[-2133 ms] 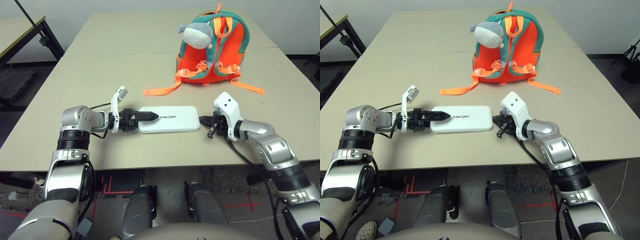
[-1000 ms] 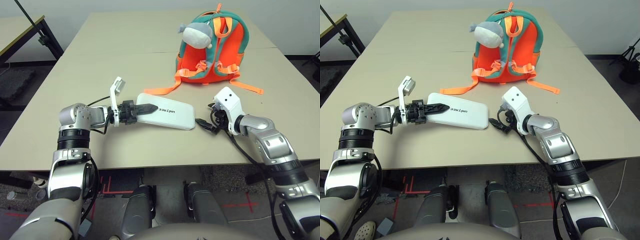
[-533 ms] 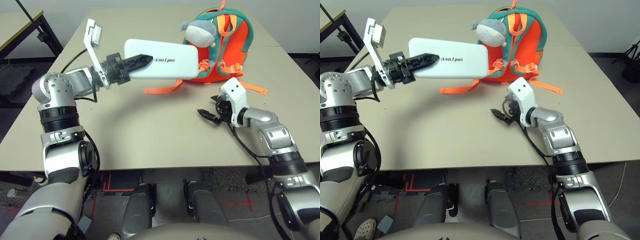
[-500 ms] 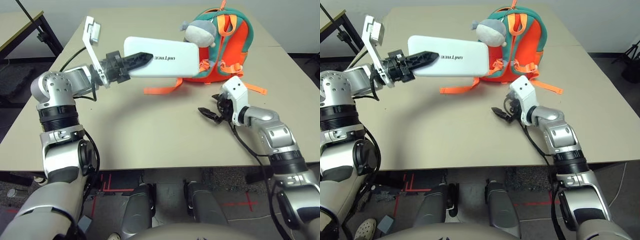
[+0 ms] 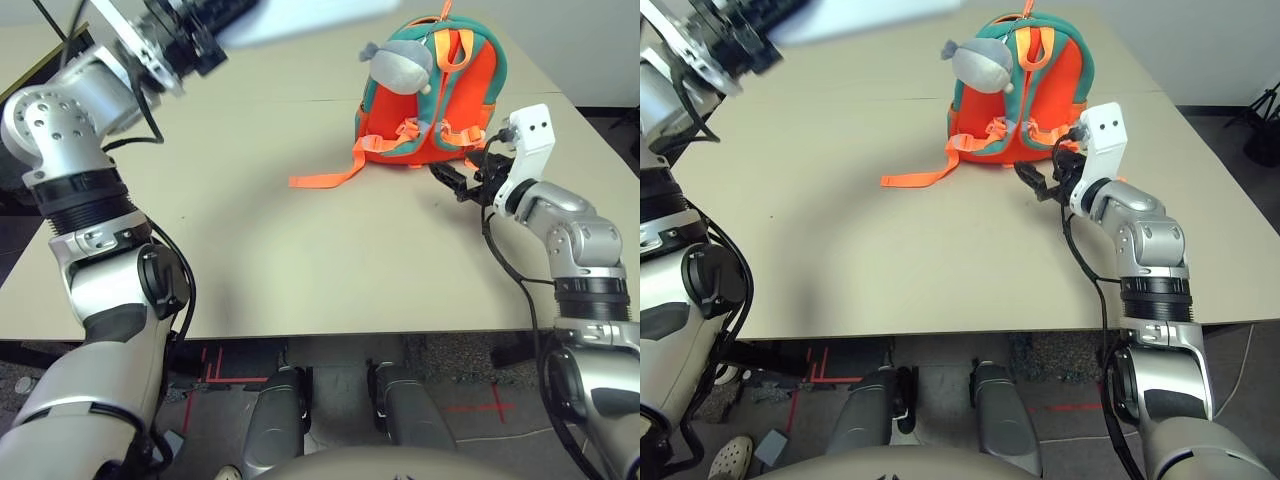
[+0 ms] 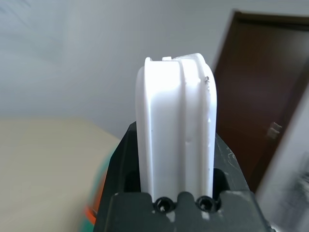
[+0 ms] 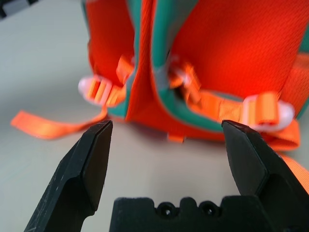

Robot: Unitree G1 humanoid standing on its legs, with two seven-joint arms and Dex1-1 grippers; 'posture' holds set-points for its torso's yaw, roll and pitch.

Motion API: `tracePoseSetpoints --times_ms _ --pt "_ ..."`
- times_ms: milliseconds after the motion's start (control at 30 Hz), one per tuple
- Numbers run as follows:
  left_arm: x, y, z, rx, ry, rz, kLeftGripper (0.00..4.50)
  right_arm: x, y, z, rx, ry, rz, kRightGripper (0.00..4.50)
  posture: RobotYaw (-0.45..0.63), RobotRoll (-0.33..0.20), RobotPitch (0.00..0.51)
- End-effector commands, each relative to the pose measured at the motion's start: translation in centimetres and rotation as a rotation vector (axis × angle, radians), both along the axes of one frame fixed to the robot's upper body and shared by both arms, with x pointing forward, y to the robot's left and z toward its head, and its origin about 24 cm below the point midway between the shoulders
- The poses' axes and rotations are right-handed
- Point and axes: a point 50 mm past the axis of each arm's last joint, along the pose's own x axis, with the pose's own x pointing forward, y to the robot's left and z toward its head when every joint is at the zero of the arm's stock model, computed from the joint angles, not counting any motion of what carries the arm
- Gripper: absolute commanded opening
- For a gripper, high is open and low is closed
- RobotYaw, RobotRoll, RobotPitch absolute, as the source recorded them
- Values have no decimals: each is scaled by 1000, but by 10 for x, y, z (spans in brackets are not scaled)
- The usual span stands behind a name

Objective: Put the pencil case into the backpack and zip it.

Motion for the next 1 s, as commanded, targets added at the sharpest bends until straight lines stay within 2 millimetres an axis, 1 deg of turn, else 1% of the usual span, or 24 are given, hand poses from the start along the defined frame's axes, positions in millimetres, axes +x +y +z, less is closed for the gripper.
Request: tracePoseSetpoints --times_ms 33,233,433,667,833,1000 --pt "8 7 3 -19 -50 118 1292 8 2 7 65 -30 -35 4500 -160 0 108" --pt "21 13 1 31 -55 249 1292 22 16 16 96 -62 -33 4500 -158 0 106" --pt "28 16 -6 63 -44 304 1292 37 29 18 90 -72 -27 4500 -154 0 105" --pt "29 15 -10 78 -44 326 1292 55 49 19 11 -94 -9 4500 -121 0 93" --pt "28 13 -8 42 -35 307 1292 63 58 15 -27 -107 -6 4500 -115 0 88" --pt "28 11 -8 43 -35 307 1292 67 63 16 -39 -124 -4 4500 -109 0 84"
